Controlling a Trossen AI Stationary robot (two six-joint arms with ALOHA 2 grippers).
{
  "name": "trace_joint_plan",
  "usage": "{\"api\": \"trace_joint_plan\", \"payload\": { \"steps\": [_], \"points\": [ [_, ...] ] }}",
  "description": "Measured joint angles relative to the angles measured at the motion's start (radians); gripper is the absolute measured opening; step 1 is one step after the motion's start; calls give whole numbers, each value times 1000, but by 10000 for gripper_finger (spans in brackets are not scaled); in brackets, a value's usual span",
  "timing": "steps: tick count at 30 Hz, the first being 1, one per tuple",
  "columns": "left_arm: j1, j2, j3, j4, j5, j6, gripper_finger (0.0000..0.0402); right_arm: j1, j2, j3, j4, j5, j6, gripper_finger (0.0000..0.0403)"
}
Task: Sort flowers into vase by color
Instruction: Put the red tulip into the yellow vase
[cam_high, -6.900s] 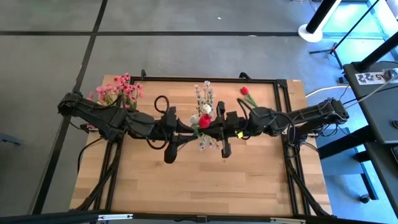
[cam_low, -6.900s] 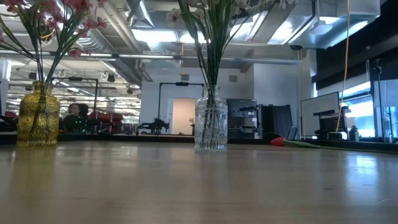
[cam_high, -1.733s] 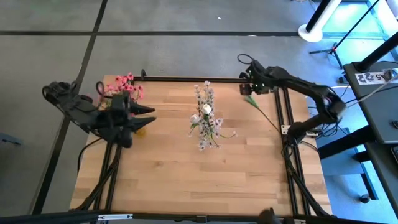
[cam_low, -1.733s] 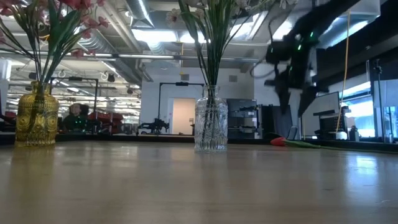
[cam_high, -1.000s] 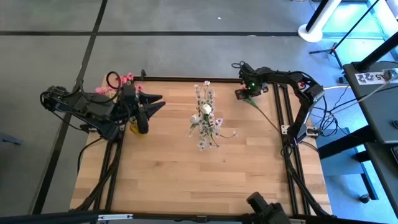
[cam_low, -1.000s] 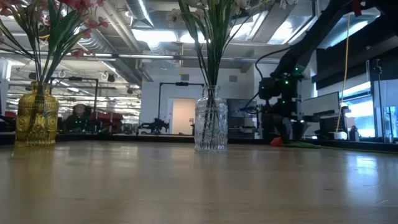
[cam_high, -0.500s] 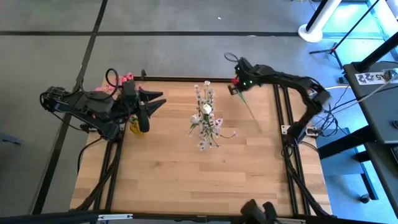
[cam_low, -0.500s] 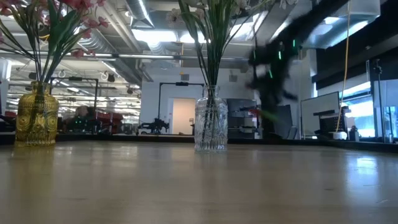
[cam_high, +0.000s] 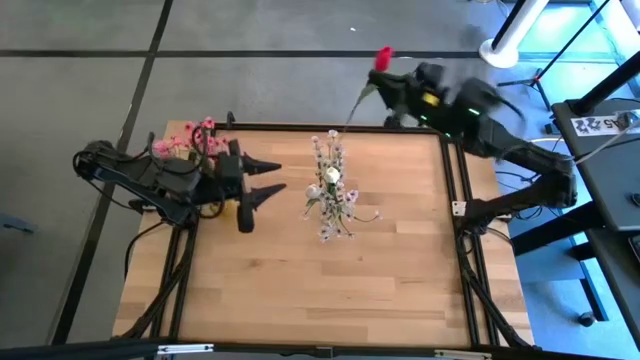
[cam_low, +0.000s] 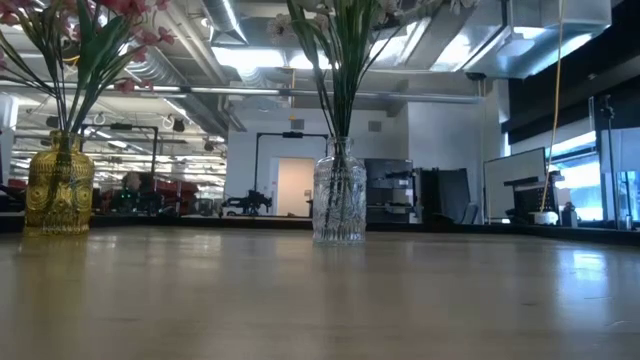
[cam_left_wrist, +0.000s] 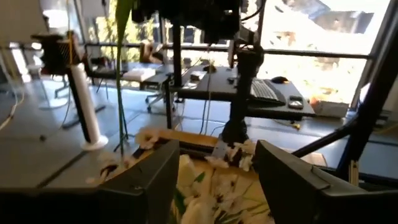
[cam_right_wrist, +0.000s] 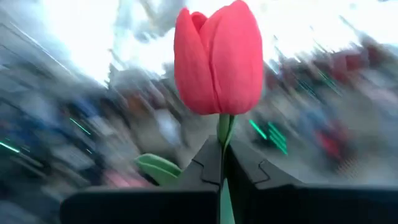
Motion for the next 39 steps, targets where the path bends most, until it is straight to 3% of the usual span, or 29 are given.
{"api": "trace_joint_plan", "payload": {
  "steps": [4,7,11,16,20,31,39],
  "points": [
    [-20,43,0,121,3,57,206,123,25,-1,274,-48,-68,3],
    [-35,58,0,194,2,58,205,184,67,-5,375,-77,-74,3],
    [-47,83,36,171,-46,52,205,249,118,-3,459,-146,-54,2],
    [-71,139,152,122,-111,57,204,293,178,-3,459,-202,-43,2],
    [-64,189,208,70,-92,50,204,315,234,-3,480,-244,9,1],
    [-36,216,200,66,-69,-130,204,333,316,-3,527,-447,32,5],
    [0,248,193,82,20,-155,202,332,316,-3,489,-447,27,7]
  ]
}}
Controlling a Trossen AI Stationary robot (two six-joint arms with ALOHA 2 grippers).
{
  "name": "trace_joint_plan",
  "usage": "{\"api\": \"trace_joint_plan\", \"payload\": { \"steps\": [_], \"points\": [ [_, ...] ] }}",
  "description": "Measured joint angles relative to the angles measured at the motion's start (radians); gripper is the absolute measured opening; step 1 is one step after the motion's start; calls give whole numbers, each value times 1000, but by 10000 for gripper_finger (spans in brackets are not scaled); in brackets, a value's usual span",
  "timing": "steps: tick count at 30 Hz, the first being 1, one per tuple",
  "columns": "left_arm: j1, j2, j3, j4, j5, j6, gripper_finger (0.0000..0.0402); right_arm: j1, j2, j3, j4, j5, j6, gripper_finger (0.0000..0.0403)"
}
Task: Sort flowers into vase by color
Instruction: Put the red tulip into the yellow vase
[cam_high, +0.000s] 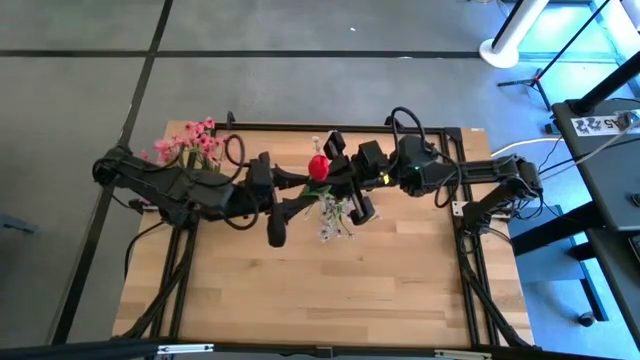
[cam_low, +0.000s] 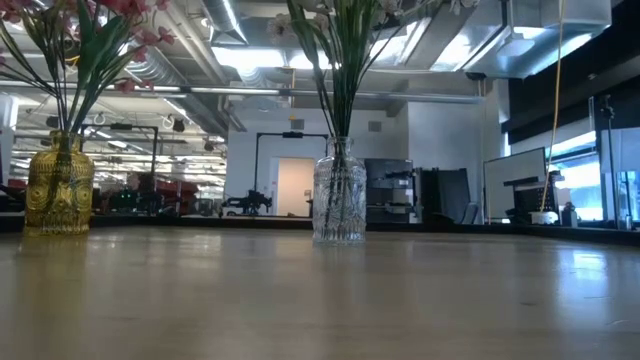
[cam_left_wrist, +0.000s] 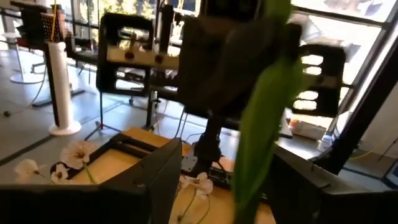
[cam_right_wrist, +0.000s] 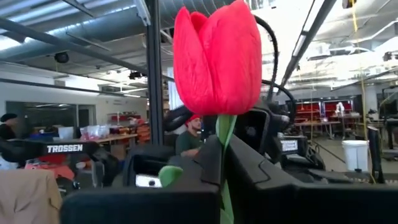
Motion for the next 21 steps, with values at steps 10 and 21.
{"api": "trace_joint_plan", "payload": {
  "steps": [10,21],
  "points": [
    [-8,13,-1,5,8,50,81,0,0,0,-74,52,-45,15],
    [-89,11,-1,-31,-195,353,4,0,-17,0,-110,43,-15,145]
  ]
}}
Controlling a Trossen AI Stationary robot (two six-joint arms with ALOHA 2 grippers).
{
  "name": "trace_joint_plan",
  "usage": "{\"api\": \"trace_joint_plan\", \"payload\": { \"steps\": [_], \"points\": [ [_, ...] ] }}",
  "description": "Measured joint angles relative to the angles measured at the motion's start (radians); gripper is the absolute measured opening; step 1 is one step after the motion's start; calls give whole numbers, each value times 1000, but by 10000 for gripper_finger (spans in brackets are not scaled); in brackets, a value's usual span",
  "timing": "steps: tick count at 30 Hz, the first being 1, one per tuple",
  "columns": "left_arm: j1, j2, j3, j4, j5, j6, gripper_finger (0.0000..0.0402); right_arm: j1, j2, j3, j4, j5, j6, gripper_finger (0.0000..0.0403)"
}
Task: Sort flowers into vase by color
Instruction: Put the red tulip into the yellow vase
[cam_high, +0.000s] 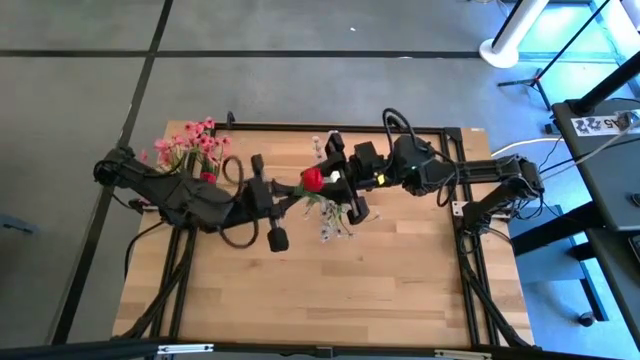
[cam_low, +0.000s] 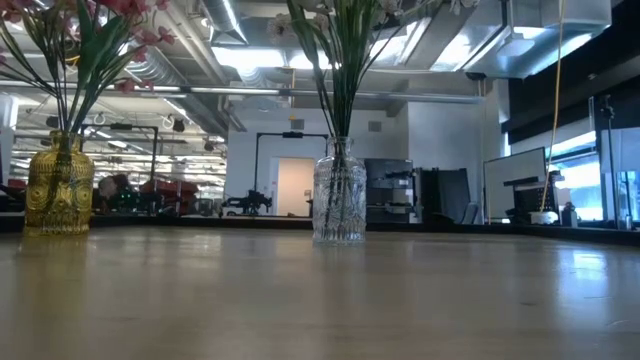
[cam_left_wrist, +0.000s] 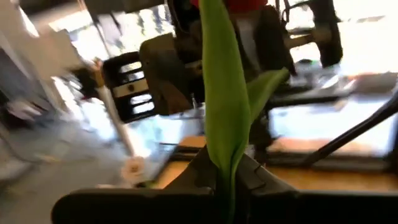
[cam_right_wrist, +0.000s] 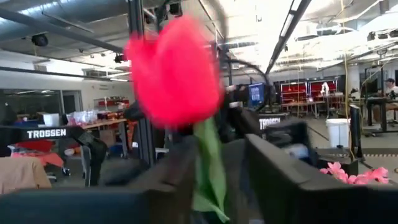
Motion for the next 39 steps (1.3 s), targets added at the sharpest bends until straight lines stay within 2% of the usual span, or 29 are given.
{"api": "trace_joint_plan", "payload": {
  "steps": [2,6,9,12,17,21,24,28,30,36,39],
  "points": [
    [-49,0,0,0,-80,78,4,0,-14,0,6,0,9,188],
    [-138,-16,0,-20,-185,95,2,1,-51,0,5,0,-16,263],
    [-202,-46,0,-83,-299,89,2,1,-71,0,9,-3,-38,299],
    [-282,-91,0,-216,-384,-23,1,1,-83,0,7,-10,-34,317],
    [-417,-152,1,-533,-465,-308,1,1,-83,0,-18,10,-34,317],
    [-480,-152,1,-762,-523,-468,1,1,-83,0,-93,91,-34,308],
    [-514,-152,-2,-987,-536,-698,0,4,-83,0,-132,139,-19,303],
    [-559,-153,-52,-1232,-614,-973,0,18,-83,0,-151,190,3,298],
    [-582,-162,-91,-1282,-641,-1072,0,31,-83,0,-147,226,5,296],
    [-589,-170,-234,-1273,-681,-1270,0,32,-83,0,-136,290,-33,296],
    [-589,-170,-286,-1221,-627,-1279,0,24,-83,0,-137,307,-58,296]
  ]
}}
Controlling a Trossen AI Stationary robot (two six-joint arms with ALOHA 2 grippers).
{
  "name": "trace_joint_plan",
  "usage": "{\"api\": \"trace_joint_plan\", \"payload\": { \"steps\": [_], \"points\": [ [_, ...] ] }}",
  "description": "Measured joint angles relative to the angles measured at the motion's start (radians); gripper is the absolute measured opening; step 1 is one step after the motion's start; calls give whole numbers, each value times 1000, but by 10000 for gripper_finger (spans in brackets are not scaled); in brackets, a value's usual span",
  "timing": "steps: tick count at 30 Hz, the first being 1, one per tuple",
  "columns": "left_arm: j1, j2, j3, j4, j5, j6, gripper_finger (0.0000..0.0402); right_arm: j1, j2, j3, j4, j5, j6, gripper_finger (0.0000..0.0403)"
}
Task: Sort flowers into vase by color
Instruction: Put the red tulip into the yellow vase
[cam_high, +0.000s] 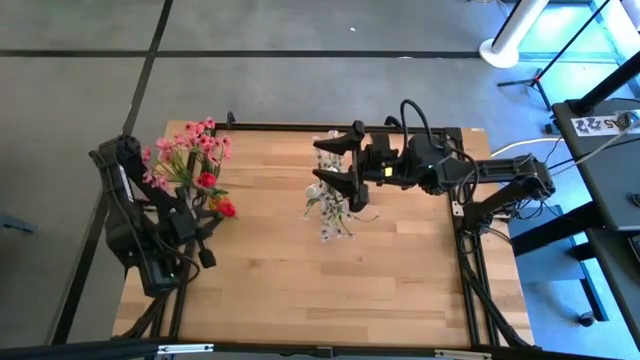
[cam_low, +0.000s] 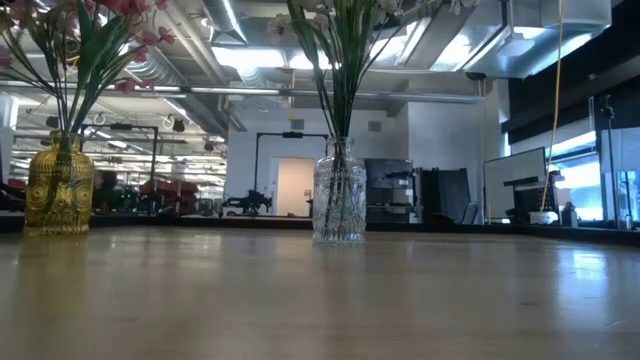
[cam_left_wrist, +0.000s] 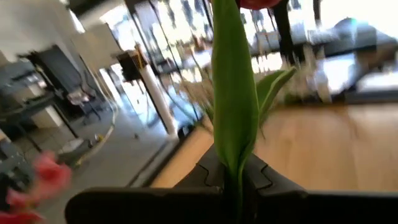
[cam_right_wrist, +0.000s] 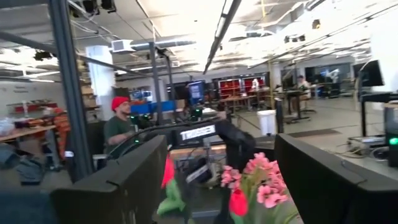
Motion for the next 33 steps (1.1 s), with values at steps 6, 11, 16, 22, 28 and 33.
{"api": "trace_joint_plan", "payload": {
  "steps": [6,11,16,22,28,33],
  "points": [
    [38,1,-84,261,122,225,0,-19,0,0,-12,7,-28,296],
    [46,1,-105,370,1,294,0,-18,0,0,-25,5,-32,296],
    [91,18,-105,462,45,229,0,-18,1,0,-44,-3,-30,296],
    [111,59,-105,562,157,226,0,-18,1,0,-43,-11,-30,296],
    [184,87,-105,715,428,285,0,-18,1,0,-48,-74,29,296],
    [282,95,-107,915,675,546,0,1,1,0,-112,-180,79,296]
  ]
}}
